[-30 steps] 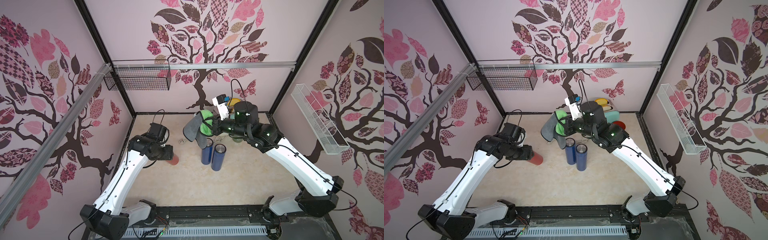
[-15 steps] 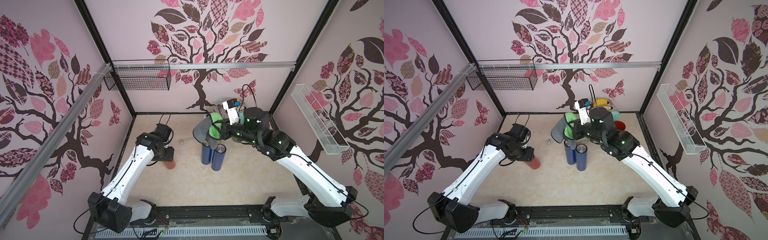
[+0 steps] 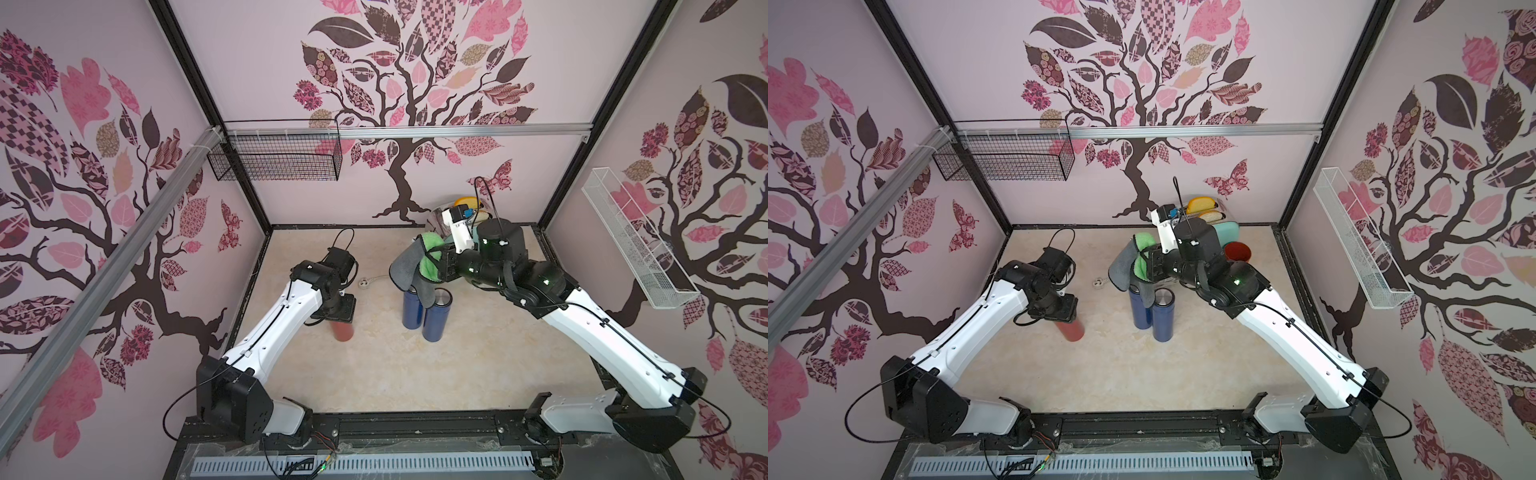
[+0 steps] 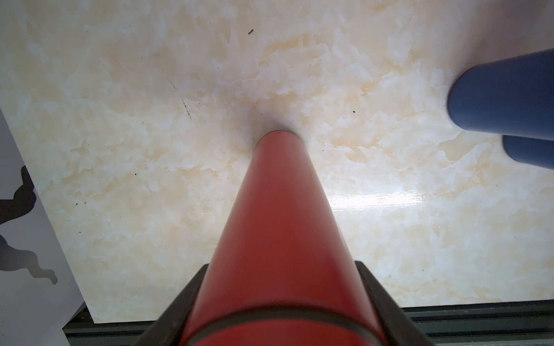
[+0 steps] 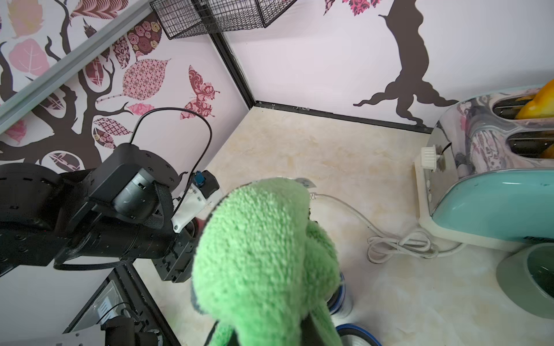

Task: Wipe the surface of the thermos
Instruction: Place the thermos at the center of the board.

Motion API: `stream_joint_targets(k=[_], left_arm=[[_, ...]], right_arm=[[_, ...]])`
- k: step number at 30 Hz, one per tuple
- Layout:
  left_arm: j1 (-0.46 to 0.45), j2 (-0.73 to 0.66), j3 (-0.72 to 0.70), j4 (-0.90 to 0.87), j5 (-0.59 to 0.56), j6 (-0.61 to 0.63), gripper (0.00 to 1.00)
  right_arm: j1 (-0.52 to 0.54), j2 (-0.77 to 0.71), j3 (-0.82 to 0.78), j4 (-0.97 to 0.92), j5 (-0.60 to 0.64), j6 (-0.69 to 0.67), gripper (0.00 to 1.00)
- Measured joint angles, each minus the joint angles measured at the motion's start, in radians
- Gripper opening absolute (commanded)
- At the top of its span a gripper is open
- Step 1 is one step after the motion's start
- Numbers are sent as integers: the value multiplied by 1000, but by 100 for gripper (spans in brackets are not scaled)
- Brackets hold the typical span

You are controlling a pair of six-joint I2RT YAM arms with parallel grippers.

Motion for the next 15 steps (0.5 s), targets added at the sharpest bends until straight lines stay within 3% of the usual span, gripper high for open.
stream_joint_targets(k=[3,5,9,13,15], left_arm=[[0,-3,-9,9,-3,-2,2],[0,-15,-22,19,-3,-3,16],[0,-48,-51,35,-2,-13,58],[0,-51,-54,40,0,-19,75],[0,-53,-54,48,0,-24,80]], right_arm=[[-6,-1,-8,0,-4,4,0],[-9,-3,-13,0,-6,7,0],[-12,-6,-18,0,-13,18,0],[-14,-6,-18,0,-20,22,0],[-14,-6,-18,0,-23,22,0]])
